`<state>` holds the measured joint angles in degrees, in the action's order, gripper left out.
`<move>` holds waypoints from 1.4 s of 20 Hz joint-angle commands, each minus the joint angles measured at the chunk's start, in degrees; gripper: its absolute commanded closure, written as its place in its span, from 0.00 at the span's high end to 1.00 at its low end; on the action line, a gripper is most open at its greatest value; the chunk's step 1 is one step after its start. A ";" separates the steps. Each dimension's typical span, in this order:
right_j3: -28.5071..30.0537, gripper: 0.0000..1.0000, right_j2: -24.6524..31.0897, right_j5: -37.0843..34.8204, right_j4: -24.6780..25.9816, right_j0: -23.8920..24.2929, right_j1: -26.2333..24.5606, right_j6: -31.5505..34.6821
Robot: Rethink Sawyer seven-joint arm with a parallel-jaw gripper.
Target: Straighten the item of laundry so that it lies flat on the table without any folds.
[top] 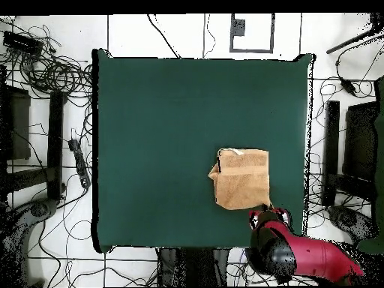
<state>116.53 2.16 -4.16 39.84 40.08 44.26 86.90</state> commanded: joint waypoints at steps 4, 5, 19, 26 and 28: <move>-1.54 0.00 6.14 7.16 4.35 1.52 -9.65 5.18; -1.44 0.00 6.58 7.34 4.60 1.99 -9.86 5.06; -1.83 0.00 0.75 12.80 2.86 -5.85 -13.40 8.23; 0.15 0.00 -5.97 12.03 -2.38 -18.22 -9.86 11.02; 1.00 0.00 -7.21 8.85 -4.61 -22.48 -7.03 11.93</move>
<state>116.40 -4.24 6.18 41.72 28.92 33.36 86.90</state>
